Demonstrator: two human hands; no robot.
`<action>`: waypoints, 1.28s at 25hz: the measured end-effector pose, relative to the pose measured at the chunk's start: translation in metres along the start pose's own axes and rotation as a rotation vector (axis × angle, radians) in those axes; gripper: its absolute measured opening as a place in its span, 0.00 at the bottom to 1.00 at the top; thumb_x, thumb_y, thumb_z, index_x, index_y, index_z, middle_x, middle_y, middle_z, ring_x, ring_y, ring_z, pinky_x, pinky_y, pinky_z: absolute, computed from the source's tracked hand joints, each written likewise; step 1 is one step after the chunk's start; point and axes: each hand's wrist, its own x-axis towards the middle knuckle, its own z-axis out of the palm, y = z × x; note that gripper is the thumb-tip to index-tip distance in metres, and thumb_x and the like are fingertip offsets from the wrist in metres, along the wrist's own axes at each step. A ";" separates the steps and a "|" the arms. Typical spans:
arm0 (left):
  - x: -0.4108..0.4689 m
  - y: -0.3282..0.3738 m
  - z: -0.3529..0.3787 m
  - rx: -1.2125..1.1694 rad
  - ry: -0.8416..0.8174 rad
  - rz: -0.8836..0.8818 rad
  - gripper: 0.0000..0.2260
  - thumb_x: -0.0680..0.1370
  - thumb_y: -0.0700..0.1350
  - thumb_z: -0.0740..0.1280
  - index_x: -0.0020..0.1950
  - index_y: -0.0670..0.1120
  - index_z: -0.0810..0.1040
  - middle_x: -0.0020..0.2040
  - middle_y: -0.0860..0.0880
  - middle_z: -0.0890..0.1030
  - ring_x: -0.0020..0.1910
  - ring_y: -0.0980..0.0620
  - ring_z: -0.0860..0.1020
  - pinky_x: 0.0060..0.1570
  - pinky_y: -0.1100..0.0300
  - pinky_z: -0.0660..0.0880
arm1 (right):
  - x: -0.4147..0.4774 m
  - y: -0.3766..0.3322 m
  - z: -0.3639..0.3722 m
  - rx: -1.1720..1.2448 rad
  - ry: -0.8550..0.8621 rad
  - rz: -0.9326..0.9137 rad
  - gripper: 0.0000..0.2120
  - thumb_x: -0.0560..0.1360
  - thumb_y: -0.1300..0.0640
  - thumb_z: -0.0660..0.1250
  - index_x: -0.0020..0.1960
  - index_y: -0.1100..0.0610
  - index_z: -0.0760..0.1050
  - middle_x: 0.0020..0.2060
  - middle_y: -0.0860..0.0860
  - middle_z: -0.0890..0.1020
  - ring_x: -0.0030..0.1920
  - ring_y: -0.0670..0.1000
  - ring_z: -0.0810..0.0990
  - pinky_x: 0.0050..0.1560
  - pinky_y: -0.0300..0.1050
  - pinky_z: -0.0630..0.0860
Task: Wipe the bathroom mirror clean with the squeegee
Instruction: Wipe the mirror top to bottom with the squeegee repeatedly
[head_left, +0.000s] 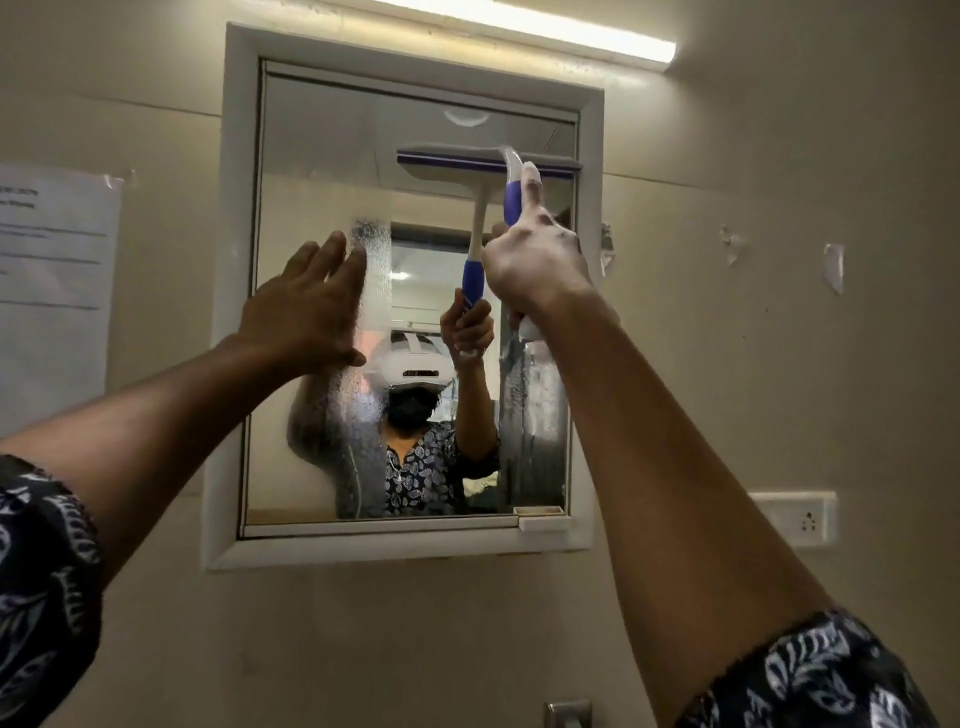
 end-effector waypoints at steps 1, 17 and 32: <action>0.000 0.000 -0.001 -0.002 0.000 0.002 0.53 0.64 0.54 0.77 0.78 0.50 0.45 0.78 0.48 0.45 0.77 0.46 0.46 0.69 0.43 0.59 | -0.009 0.005 0.003 0.017 -0.011 0.013 0.34 0.78 0.59 0.54 0.75 0.43 0.38 0.33 0.50 0.65 0.36 0.49 0.75 0.33 0.44 0.75; -0.004 0.004 -0.008 -0.020 -0.029 0.009 0.51 0.65 0.52 0.77 0.78 0.48 0.46 0.78 0.47 0.45 0.77 0.45 0.45 0.70 0.43 0.58 | -0.175 0.077 0.049 0.111 -0.223 0.199 0.35 0.80 0.51 0.55 0.69 0.32 0.30 0.42 0.49 0.72 0.35 0.42 0.72 0.35 0.33 0.68; -0.001 0.002 -0.003 -0.035 -0.023 0.009 0.52 0.65 0.51 0.78 0.78 0.47 0.46 0.78 0.46 0.45 0.77 0.43 0.45 0.70 0.42 0.58 | -0.241 0.094 0.055 0.026 -0.542 0.455 0.34 0.81 0.51 0.52 0.71 0.43 0.27 0.43 0.51 0.71 0.33 0.38 0.67 0.36 0.27 0.66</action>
